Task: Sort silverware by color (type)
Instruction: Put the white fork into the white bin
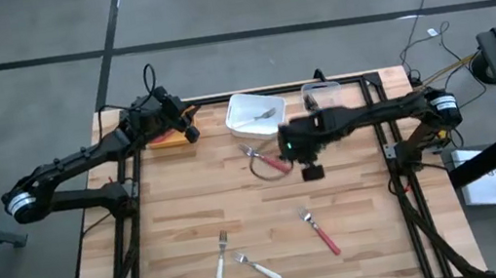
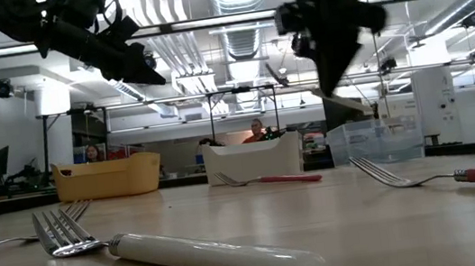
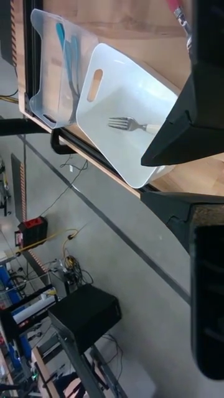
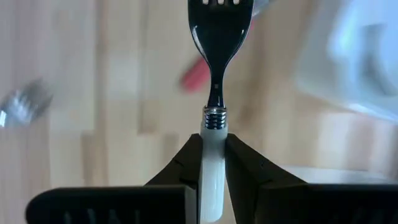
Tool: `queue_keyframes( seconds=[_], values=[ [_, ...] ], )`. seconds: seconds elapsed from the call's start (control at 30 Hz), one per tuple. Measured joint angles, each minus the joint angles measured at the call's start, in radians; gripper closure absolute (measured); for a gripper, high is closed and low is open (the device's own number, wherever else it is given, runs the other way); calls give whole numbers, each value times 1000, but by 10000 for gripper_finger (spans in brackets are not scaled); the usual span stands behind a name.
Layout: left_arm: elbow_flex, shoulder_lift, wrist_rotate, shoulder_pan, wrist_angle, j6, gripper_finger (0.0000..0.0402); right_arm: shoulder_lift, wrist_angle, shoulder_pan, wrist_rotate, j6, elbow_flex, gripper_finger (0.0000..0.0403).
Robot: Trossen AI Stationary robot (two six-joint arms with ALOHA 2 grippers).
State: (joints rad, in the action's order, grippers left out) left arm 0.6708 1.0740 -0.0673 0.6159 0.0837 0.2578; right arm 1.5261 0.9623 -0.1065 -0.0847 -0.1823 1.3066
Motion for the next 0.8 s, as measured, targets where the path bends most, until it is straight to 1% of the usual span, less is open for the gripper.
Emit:
queue_keyframes(
  seconds=[0.17,0.3,0.37,0.47,0.57,0.67,0.8],
  values=[
    [0,0,0,0,25,11,342,0,-43,-96,-30,28,122,369],
    [0,0,1,0,65,37,342,0,-82,-170,-28,-46,196,369],
    [0,0,1,0,90,54,342,8,-127,-208,-28,-78,225,369],
    [0,0,1,0,133,76,342,33,-229,-268,-2,-74,269,369],
    [0,4,1,0,177,106,342,60,-370,-330,71,-63,284,369],
    [0,15,1,0,216,141,342,84,-540,-389,183,-54,274,369],
    [0,32,0,0,279,147,342,107,-761,-460,318,-16,215,369]
  ],
)
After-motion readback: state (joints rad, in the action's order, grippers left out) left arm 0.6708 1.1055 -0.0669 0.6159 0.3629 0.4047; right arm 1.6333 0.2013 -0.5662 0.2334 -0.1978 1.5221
